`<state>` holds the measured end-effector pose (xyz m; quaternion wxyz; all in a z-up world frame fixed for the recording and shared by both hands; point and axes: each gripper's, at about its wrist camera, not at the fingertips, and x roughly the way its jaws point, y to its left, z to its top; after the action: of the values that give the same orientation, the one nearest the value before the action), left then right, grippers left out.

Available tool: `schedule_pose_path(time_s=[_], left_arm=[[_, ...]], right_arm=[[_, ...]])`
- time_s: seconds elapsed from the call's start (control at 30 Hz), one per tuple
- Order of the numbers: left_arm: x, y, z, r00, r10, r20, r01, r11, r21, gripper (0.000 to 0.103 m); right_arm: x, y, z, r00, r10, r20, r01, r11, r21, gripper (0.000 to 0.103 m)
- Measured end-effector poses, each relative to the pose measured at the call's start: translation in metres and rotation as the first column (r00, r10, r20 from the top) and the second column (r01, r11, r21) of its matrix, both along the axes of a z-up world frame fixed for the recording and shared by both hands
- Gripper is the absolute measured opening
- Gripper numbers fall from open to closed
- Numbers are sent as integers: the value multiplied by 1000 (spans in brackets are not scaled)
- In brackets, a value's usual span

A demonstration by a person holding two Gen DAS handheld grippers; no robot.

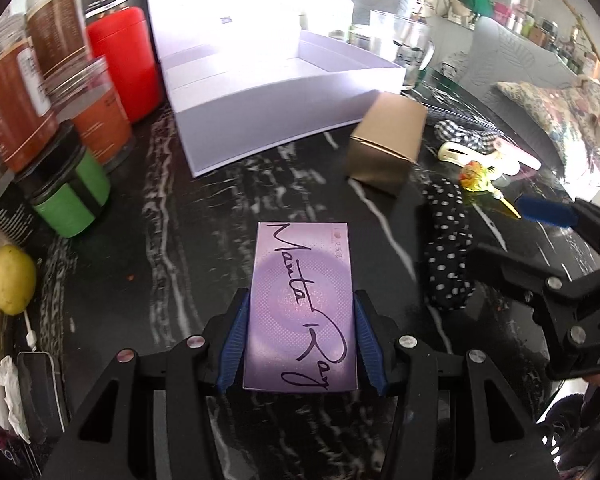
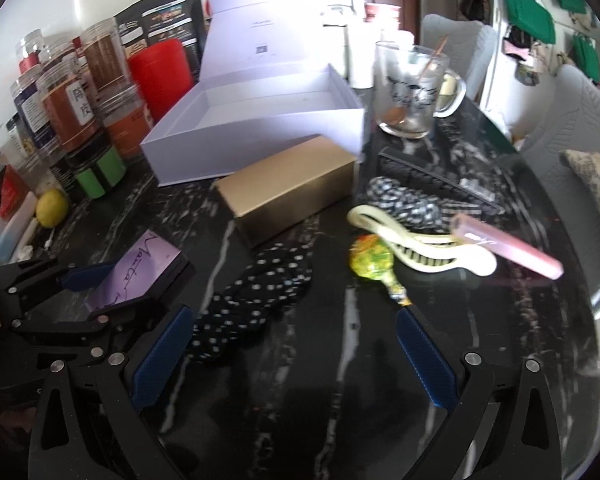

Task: Organize rigid objects
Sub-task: 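Grasp the purple card with the left tool while the right tool grasps the polka-dot scrunchie, then carry the purple card and polka-dot scrunchie with both tools into the lavender box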

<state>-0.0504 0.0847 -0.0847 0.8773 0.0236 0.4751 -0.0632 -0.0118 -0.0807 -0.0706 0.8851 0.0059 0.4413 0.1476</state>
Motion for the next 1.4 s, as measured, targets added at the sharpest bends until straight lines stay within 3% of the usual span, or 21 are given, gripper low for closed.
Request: schedule_pose_path(time_s=[0.17,0.27,0.37,0.47,0.7,1.03,1.4], left_arm=[[0,7,0,1000,15,3,-15,1000,0,50],[-1,10,0,1000,22,5,-22,1000,-1,50],[-2,11,1,1000,28,8,-28,1000,0,50],[-2,10,1,1000,27,11,-27,1000,3,50],[-8,9,1,999,35,29,-36,999,34,50],[-25,9,6,998,51,43,-53,998,33,50],[-41,4,36,995,43,89,-45,999,23,50]], right_arm=[[11,7,-10,996,12,-88,-3,995,102,84],[12,14,-11,997,17,-74,-10,996,94,77],[10,20,-12,998,32,-52,-29,998,62,59],[9,23,-12,998,42,-35,-41,999,35,51],[-2,21,-9,998,62,15,-62,998,26,19],[-24,21,1,993,90,72,-91,996,15,18],[-43,22,15,989,118,85,-122,992,41,18]])
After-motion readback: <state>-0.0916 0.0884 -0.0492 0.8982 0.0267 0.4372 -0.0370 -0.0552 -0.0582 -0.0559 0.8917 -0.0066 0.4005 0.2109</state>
